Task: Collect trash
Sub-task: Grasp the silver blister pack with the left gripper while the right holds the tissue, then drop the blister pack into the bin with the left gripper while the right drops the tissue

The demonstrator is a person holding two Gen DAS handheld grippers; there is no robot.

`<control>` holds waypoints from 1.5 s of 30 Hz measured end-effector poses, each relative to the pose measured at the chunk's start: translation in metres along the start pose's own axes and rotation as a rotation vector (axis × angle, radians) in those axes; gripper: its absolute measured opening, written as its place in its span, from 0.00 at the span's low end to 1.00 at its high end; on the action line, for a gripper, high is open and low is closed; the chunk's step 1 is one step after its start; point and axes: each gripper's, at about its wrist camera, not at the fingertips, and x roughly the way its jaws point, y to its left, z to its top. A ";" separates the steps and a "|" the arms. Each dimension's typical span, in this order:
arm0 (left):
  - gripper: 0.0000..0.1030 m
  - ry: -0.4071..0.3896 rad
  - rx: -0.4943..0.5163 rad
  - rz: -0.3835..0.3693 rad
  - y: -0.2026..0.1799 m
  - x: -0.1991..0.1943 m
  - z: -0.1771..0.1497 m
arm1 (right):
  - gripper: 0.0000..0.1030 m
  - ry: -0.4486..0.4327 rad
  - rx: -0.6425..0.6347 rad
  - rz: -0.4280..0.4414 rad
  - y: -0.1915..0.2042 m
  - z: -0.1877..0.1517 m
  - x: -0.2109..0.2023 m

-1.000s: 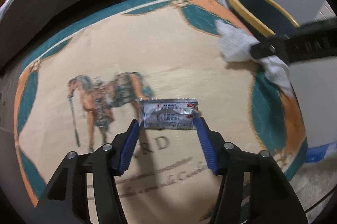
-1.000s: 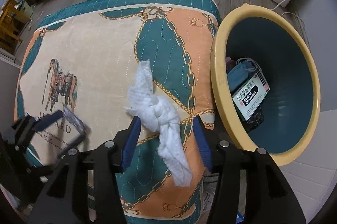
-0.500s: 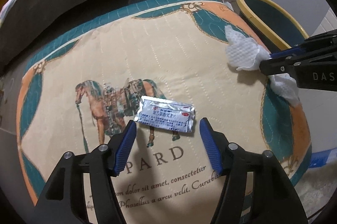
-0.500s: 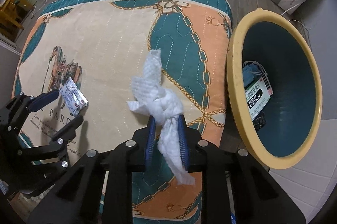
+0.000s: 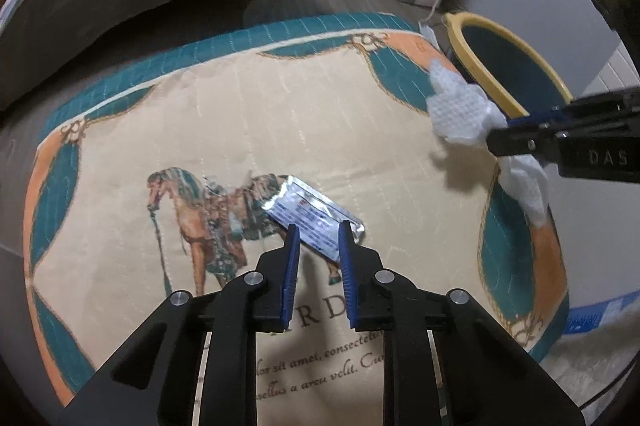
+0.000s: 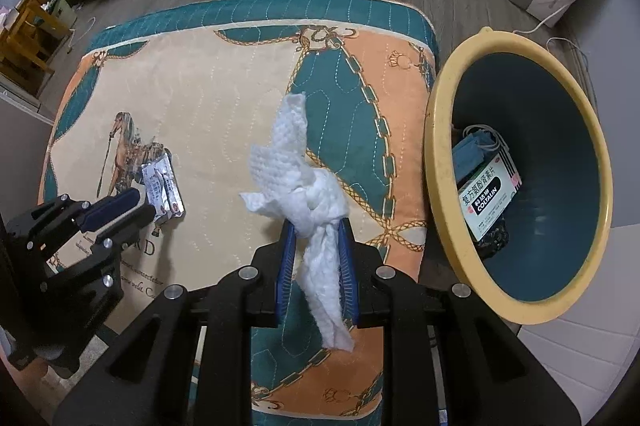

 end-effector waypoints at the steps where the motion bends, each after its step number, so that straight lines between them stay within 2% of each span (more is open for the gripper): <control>1: 0.28 0.000 0.002 -0.003 0.000 -0.004 -0.004 | 0.20 -0.002 0.006 0.005 -0.001 0.000 -0.001; 4: 0.61 -0.013 0.009 0.004 -0.001 -0.005 -0.005 | 0.20 -0.012 0.026 0.018 -0.006 0.001 -0.006; 10: 0.63 0.032 -0.005 -0.014 -0.005 0.011 -0.004 | 0.20 -0.022 0.023 0.032 -0.006 0.004 -0.008; 13: 0.62 0.035 -0.009 -0.018 -0.009 0.019 0.004 | 0.20 -0.027 0.022 0.030 -0.009 0.004 -0.009; 16: 0.51 0.029 -0.026 -0.010 -0.008 0.023 0.008 | 0.20 -0.035 0.026 0.032 -0.014 0.005 -0.010; 18: 0.41 0.023 -0.033 -0.001 -0.006 0.024 0.010 | 0.20 -0.039 0.022 0.026 -0.016 0.005 -0.011; 20: 0.27 0.019 -0.041 0.008 -0.005 0.030 0.017 | 0.20 -0.045 0.017 0.020 -0.020 0.006 -0.013; 21: 0.25 0.017 -0.048 0.003 -0.004 0.030 0.018 | 0.20 -0.049 0.015 0.017 -0.021 0.007 -0.014; 33: 0.25 -0.050 -0.017 0.021 -0.018 0.016 0.045 | 0.20 -0.141 0.046 0.038 -0.046 0.016 -0.044; 43: 0.25 -0.106 0.058 0.017 -0.061 -0.001 0.069 | 0.20 -0.237 0.184 -0.001 -0.114 0.013 -0.076; 45: 0.25 -0.122 0.080 -0.004 -0.072 -0.004 0.076 | 0.20 -0.254 0.225 -0.008 -0.132 0.012 -0.081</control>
